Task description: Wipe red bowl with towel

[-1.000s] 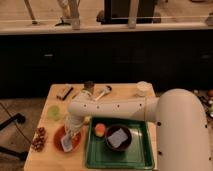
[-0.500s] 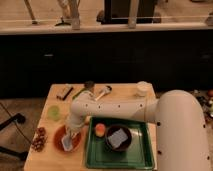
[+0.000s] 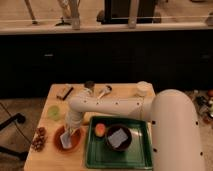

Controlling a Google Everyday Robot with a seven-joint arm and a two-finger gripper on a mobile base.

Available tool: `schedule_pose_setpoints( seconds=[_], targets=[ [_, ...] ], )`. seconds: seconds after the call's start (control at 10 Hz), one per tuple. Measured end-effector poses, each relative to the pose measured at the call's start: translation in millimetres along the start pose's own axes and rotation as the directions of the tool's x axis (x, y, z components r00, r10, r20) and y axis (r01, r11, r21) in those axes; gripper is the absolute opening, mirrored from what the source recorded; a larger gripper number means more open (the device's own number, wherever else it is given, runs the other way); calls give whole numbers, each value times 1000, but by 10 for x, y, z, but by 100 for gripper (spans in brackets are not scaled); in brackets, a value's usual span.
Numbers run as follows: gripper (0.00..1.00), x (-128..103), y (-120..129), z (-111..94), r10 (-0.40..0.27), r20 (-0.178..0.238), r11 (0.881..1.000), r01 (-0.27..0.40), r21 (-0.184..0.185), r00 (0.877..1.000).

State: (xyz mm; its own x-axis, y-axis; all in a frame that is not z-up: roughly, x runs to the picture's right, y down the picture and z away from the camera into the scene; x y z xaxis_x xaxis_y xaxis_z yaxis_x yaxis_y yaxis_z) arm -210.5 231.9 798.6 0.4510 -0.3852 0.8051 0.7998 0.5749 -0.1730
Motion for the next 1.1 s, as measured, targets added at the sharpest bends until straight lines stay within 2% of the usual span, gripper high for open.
schedule_pose_setpoints(
  seconds=[0.3,0.5,0.8,1.1],
  targets=[
    [5,-200,-55,98,-58,61,998,59,-19,996],
    [5,-297,24,122,-67,81,997,70,-35,994],
    [5,-210,308,11,-17,67,999,20,-46,998],
    [5,-67,398,-48,24,47,999,-22,-44,999]
  ],
)
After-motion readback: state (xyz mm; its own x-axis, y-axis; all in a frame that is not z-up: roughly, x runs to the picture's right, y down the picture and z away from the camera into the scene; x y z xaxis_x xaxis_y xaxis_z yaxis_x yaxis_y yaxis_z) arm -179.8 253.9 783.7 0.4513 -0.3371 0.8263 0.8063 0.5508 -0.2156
